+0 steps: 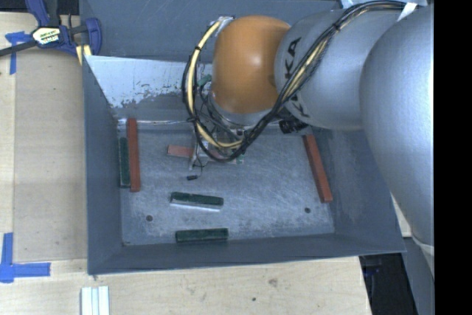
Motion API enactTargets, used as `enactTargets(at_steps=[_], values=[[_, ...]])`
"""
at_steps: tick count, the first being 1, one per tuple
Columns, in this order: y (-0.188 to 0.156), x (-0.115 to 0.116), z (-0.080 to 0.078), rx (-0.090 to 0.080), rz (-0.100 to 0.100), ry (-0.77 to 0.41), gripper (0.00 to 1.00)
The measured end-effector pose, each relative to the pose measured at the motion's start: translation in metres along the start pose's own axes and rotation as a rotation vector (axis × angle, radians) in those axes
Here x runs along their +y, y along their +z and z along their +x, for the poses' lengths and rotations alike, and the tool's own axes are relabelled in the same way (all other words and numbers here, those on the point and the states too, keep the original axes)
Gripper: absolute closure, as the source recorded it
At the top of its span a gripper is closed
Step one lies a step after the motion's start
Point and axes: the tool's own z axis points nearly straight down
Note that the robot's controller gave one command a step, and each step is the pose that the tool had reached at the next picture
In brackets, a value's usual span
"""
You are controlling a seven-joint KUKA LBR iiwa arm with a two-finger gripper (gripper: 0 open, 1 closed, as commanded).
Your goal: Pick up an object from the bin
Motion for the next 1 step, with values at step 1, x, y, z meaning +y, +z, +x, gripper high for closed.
enactTargets(at_steps=[1], values=[[-0.0762, 0.0168, 0.0095, -0.002, 0.0, -0.057, 1.0]])
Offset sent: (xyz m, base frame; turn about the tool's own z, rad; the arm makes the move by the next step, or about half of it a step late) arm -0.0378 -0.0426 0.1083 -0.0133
